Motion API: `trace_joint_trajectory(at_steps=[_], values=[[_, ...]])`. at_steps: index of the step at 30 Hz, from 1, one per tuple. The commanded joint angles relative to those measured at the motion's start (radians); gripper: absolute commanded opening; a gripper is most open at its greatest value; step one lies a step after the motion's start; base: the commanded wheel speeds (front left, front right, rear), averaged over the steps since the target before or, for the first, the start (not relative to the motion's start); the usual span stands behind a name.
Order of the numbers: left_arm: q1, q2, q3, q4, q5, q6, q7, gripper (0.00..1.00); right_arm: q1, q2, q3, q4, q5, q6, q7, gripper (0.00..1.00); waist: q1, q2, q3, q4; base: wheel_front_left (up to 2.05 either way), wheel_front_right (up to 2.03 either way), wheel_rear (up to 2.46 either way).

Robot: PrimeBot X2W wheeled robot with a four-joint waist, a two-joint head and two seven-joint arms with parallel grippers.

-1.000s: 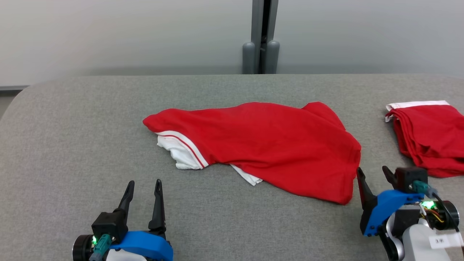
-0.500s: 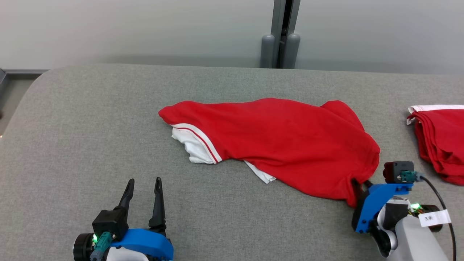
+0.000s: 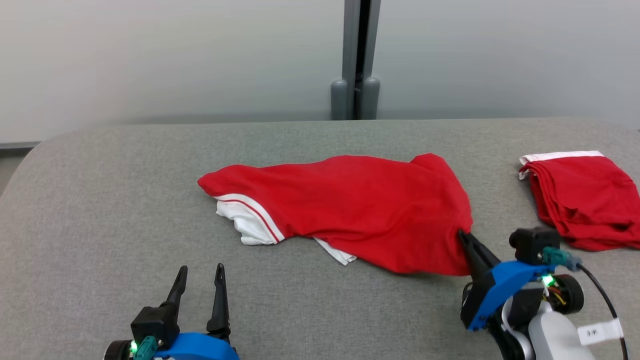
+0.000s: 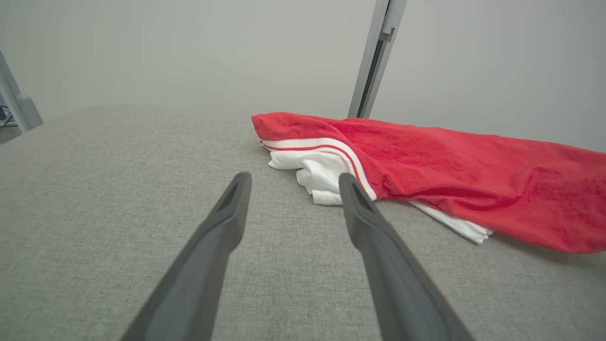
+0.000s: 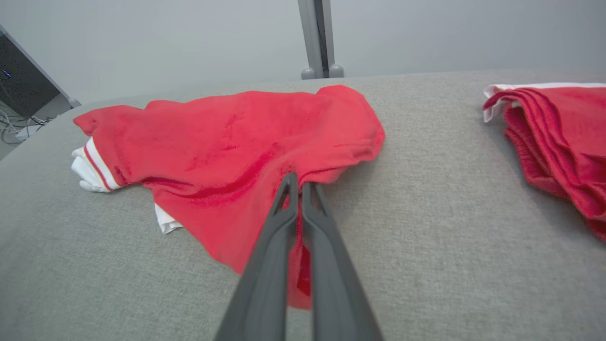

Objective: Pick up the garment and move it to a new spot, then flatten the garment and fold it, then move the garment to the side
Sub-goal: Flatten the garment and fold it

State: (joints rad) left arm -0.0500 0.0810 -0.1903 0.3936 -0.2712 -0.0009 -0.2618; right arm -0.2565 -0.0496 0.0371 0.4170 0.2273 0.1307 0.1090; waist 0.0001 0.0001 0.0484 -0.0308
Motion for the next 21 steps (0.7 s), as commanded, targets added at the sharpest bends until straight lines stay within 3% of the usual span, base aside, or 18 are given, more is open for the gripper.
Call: trace_joint_trajectory(at_steps=[1,9,12,16,21], values=[[0.008,-0.003,0.004,0.000,0.006,-0.004,-0.005,1.00,0.024,-0.002,0.008,-0.026,0.010,0.000,0.007,0.00,-0.0001,-0.0001,-0.012,-0.013,0.00,0.00,0.00],[0.014,-0.001,0.012,-0.018,0.014,-0.007,-0.005,1.00,0.230,-0.033,0.026,-0.422,0.099,0.000,0.127,0.00,-0.0001,-0.0001,-0.004,-0.023,0.00,0.00,0.00],[0.005,0.002,0.018,-0.023,0.018,-0.008,-0.005,1.00,0.275,-0.039,0.002,-0.518,0.097,0.000,0.177,0.00,-0.0001,-0.0001,0.013,-0.018,0.00,0.00,0.00],[-0.015,-0.001,0.014,-0.022,0.021,-0.011,-0.005,1.00,0.252,-0.040,-0.071,-0.480,0.093,0.000,0.221,0.00,-0.0001,-0.0001,0.040,-0.003,0.00,0.00,0.00],[-0.041,-0.004,0.006,-0.013,0.028,-0.019,-0.005,1.00,0.127,-0.070,-0.144,-0.257,0.047,0.000,0.217,0.00,-0.0001,-0.0001,0.075,0.023,0.00,0.00,0.00]])
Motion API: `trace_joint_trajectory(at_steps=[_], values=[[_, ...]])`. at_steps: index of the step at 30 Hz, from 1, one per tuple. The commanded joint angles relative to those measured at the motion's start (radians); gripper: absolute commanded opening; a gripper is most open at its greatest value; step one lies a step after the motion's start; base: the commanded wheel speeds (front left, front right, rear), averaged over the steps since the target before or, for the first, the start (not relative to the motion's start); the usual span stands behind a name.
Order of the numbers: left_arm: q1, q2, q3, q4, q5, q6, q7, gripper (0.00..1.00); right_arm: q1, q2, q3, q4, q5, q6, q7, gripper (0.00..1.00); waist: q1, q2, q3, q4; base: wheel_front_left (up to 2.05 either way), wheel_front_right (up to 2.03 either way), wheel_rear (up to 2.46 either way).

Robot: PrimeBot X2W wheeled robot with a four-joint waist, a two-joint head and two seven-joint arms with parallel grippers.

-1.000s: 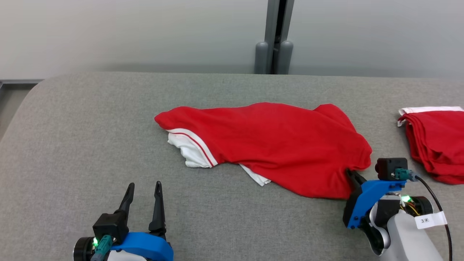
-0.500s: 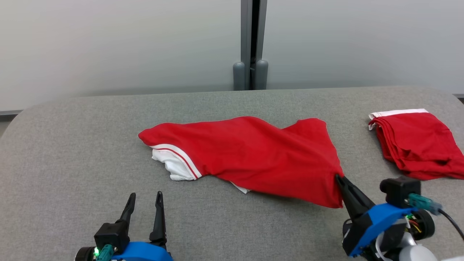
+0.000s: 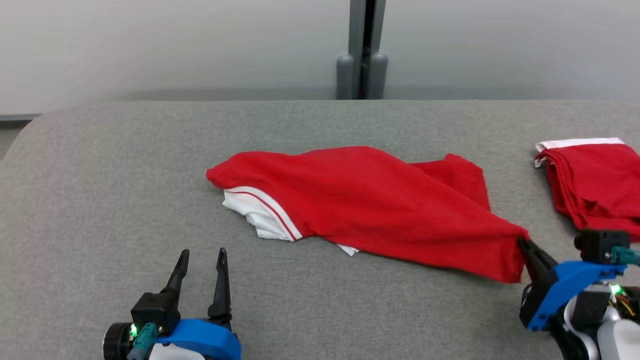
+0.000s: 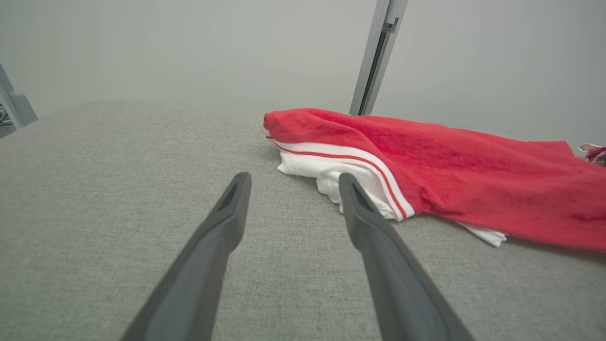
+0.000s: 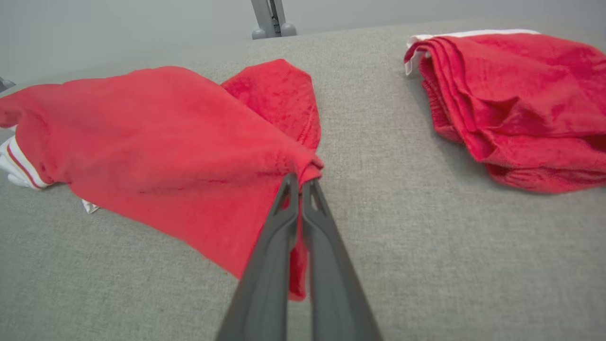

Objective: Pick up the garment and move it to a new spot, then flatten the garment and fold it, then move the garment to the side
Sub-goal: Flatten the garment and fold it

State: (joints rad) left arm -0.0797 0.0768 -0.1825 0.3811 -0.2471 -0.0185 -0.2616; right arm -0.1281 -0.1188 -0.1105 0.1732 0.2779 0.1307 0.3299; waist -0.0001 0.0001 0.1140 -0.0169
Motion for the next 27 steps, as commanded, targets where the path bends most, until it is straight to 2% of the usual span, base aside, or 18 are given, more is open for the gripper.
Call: trace_joint_trajectory(at_steps=[1,6,11,12,13,14,15,21,27], values=[[-0.016,0.000,-0.004,0.001,0.004,-0.004,-0.005,1.00,-0.032,-0.008,-0.011,0.036,-0.013,0.000,-0.015,0.00,0.0001,-0.0001,0.015,0.015,0.00,0.00,0.00],[-0.041,-0.003,-0.009,0.011,0.011,-0.009,-0.005,1.00,-0.167,-0.045,-0.060,0.244,-0.062,0.000,-0.094,0.00,0.0001,-0.0001,0.033,0.041,0.00,0.00,0.00],[-0.053,-0.005,-0.004,0.015,0.017,-0.012,-0.005,1.00,-0.275,-0.065,-0.112,0.379,-0.120,0.000,-0.200,0.00,0.0001,-0.0001,0.036,0.045,0.00,0.00,0.00],[-0.053,-0.005,-0.005,0.017,0.019,-0.013,-0.005,1.00,-0.288,-0.067,-0.115,0.402,-0.137,0.000,-0.219,0.05,0.0001,-0.0001,0.035,0.044,0.00,0.00,0.00],[-0.053,-0.006,-0.007,0.019,0.020,-0.015,-0.005,1.00,-0.300,-0.067,-0.115,0.422,-0.153,0.000,-0.236,0.28,0.0001,-0.0001,0.033,0.042,0.00,0.00,0.00],[-0.054,-0.007,-0.010,0.020,0.021,-0.014,-0.005,1.00,-0.310,-0.065,-0.112,0.440,-0.165,0.000,-0.256,0.67,0.0001,-0.0001,0.031,0.040,0.00,0.00,0.00],[-0.054,-0.007,-0.011,0.022,0.023,-0.015,-0.005,1.00,-0.318,-0.062,-0.108,0.455,-0.171,0.000,-0.273,1.00,0.0001,-0.0001,0.029,0.038,0.00,0.00,0.00],[-0.048,-0.012,-0.018,0.031,0.022,-0.020,-0.005,1.00,-0.301,-0.049,-0.091,0.461,-0.189,0.000,-0.394,1.00,0.0001,-0.0001,0.012,0.015,0.00,0.00,0.00],[-0.058,-0.002,-0.028,0.059,0.031,-0.032,-0.005,1.00,-0.222,-0.015,-0.081,0.332,-0.186,0.000,-0.487,1.00,0.0001,-0.0001,-0.003,-0.019,0.00,0.00,0.00]])
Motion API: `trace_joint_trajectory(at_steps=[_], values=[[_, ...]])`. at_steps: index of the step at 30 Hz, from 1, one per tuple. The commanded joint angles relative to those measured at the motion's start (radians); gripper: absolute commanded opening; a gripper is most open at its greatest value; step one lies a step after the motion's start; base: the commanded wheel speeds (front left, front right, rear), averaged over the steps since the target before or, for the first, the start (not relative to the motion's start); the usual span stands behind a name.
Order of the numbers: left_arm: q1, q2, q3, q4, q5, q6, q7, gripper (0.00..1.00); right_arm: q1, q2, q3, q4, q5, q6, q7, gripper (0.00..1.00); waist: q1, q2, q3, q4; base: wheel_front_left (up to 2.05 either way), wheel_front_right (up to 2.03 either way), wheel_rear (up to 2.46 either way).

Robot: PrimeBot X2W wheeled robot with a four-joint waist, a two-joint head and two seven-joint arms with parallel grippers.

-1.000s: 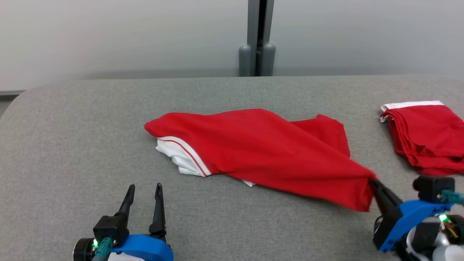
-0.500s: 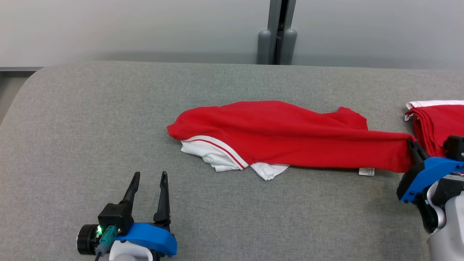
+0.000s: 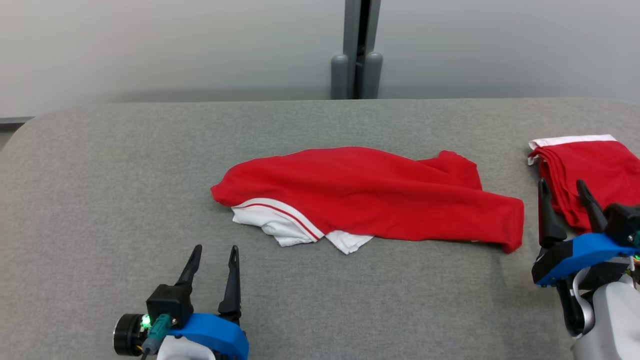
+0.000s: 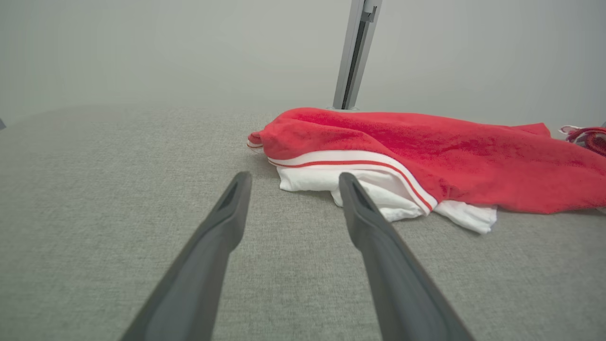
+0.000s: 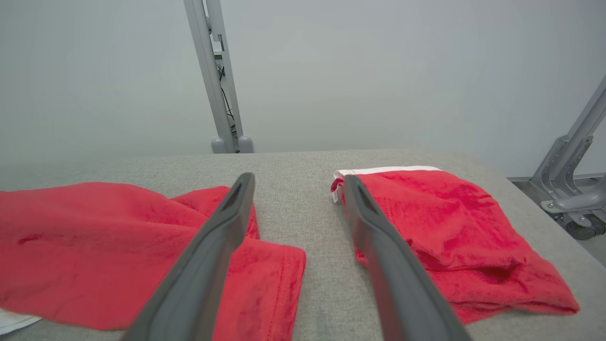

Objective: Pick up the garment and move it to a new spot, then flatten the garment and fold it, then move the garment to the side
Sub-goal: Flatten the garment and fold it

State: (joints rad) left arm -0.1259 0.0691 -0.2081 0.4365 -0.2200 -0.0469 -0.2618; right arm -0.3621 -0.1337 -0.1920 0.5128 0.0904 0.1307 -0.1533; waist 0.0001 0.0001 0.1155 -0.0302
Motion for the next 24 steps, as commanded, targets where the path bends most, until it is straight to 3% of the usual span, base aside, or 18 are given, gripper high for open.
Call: trace_joint_trajectory(at_steps=[1,11,19,20,21,24], values=[[-0.017,0.008,-0.012,0.016,0.008,-0.008,0.001,1.00,0.027,0.008,0.002,-0.035,0.002,0.000,-0.010,1.00,-0.0001,-0.0001,-0.005,-0.013,0.00,0.00,0.00],[-0.135,0.006,-0.118,0.158,0.036,-0.054,0.072,1.00,0.137,0.070,0.057,-0.296,0.008,0.000,0.027,1.00,-0.0001,-0.0001,0.032,-0.080,0.00,0.00,0.00],[-0.244,0.018,-0.149,0.296,0.051,-0.063,0.094,1.00,0.142,0.081,0.095,-0.358,0.020,0.000,0.051,1.00,-0.0001,-0.0001,0.078,-0.119,0.00,0.00,0.00],[-0.252,0.017,-0.149,0.310,0.049,-0.064,0.088,0.84,0.144,0.081,0.094,-0.360,0.022,0.000,0.052,1.00,-0.0001,-0.0001,0.080,-0.121,0.00,0.00,0.00],[-0.257,0.016,-0.149,0.322,0.043,-0.065,0.085,0.48,0.146,0.082,0.091,-0.361,0.025,0.000,0.052,1.00,-0.0001,-0.0001,0.081,-0.121,0.00,0.00,0.00],[-0.275,0.014,-0.159,0.356,0.038,-0.067,0.080,0.07,0.149,0.083,0.078,-0.365,0.026,0.000,0.049,1.00,-0.0001,-0.0001,0.083,-0.118,0.00,0.00,0.00]])
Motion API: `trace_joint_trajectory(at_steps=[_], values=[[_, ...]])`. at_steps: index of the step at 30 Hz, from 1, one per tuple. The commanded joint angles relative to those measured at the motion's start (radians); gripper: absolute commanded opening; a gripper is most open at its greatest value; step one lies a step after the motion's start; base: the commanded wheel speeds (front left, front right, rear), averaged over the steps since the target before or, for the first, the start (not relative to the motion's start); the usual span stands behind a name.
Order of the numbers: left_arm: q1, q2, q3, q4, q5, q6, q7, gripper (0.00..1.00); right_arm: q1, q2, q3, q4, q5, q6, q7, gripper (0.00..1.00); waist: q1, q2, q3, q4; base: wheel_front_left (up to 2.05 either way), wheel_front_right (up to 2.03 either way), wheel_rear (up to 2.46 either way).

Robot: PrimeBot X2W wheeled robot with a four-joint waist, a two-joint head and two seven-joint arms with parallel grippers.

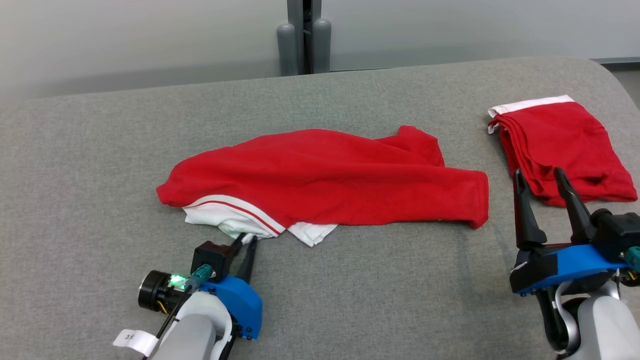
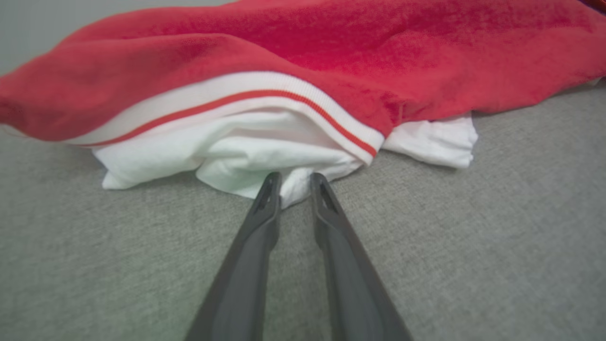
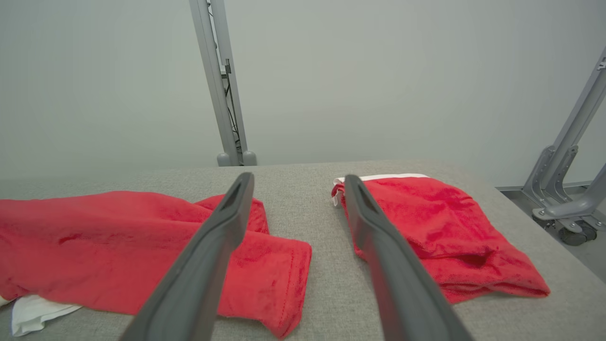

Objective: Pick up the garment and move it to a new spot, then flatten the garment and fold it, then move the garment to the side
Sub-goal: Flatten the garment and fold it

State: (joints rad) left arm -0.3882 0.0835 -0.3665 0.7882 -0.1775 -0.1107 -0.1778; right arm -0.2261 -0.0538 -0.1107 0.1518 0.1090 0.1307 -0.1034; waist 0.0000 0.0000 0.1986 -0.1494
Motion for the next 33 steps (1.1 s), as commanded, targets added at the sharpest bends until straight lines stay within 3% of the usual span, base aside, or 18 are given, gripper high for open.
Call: trace_joint_trajectory(at_steps=[1,9,16,21,26,29,33], values=[[-0.016,-0.002,-0.004,0.014,-0.007,-0.004,-0.009,0.00,0.012,0.003,-0.008,-0.005,0.006,0.000,-0.002,1.00,0.0000,0.0000,-0.002,0.004,0.00,0.00,0.00],[-0.032,-0.003,-0.029,0.024,-0.005,-0.004,-0.060,0.00,0.024,0.004,-0.017,-0.001,0.010,0.000,-0.009,1.00,0.0000,0.0000,-0.037,0.050,0.00,0.00,0.00],[0.025,0.067,-0.075,-0.106,0.060,0.023,-0.065,0.00,0.054,0.003,-0.027,0.011,0.023,0.000,-0.018,1.00,0.0000,0.0000,-0.091,0.108,0.00,0.00,0.00],[0.120,0.182,-0.129,-0.313,0.152,0.062,0.059,0.00,0.077,0.003,-0.031,0.017,0.032,0.000,-0.021,1.00,0.0000,0.0000,-0.115,0.134,0.00,0.00,0.00],[0.258,0.267,-0.177,-0.574,0.161,0.040,0.274,0.00,0.095,0.003,-0.026,0.024,0.041,0.000,-0.019,1.00,0.0000,0.0000,-0.119,0.142,0.00,0.00,0.00],[0.322,0.259,-0.199,-0.666,0.117,0.024,0.346,0.00,0.095,0.003,-0.024,0.031,0.042,0.000,-0.019,1.00,0.0000,0.0000,-0.117,0.137,0.00,0.00,0.00],[0.353,0.207,-0.207,-0.678,0.047,0.021,0.351,0.00,0.088,0.003,-0.015,0.040,0.045,0.000,-0.018,1.00,0.0000,0.0000,-0.116,0.120,0.00,0.00,0.00]])
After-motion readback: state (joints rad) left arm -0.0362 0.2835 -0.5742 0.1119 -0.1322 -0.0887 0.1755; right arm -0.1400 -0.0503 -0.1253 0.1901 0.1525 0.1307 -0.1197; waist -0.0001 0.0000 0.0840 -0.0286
